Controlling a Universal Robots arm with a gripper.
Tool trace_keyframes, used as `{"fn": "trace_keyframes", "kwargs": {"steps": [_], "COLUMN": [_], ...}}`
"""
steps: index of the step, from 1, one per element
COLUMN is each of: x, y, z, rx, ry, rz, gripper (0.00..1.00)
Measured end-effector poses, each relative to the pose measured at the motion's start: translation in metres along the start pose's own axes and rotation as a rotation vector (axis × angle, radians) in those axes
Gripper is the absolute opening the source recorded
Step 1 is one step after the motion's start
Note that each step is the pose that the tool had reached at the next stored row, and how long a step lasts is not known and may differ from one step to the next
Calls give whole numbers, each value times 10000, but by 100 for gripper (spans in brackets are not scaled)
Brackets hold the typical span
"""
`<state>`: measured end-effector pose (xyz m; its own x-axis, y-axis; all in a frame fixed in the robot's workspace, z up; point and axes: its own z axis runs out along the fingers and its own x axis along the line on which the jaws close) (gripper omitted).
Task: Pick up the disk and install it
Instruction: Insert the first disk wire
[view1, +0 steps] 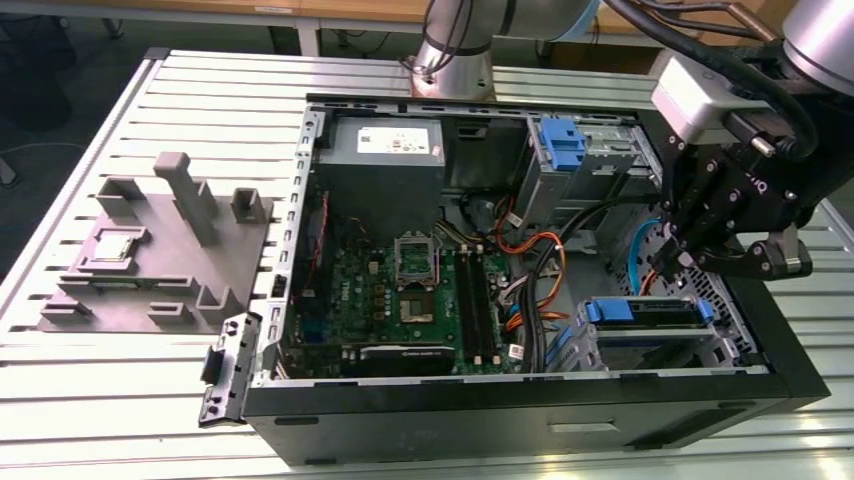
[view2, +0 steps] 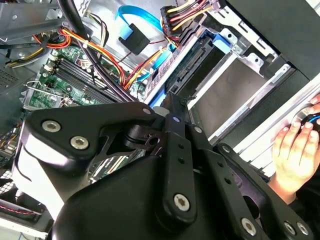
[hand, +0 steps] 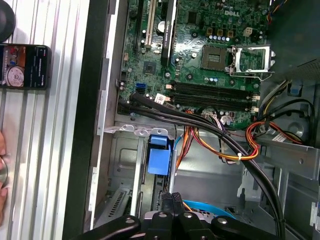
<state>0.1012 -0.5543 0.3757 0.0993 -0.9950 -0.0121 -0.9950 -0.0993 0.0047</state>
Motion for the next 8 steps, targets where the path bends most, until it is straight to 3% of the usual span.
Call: {"fn": "trace_keyframes", "kwargs": {"steps": [3, 5, 8], "x": [0, 0, 0], "y": [0, 1, 0], "z": [3, 3, 8], "rx": [75, 263, 631], "ry": [10, 34, 88], "rz": [-344, -497, -534], "gripper": [12, 12, 12]}}
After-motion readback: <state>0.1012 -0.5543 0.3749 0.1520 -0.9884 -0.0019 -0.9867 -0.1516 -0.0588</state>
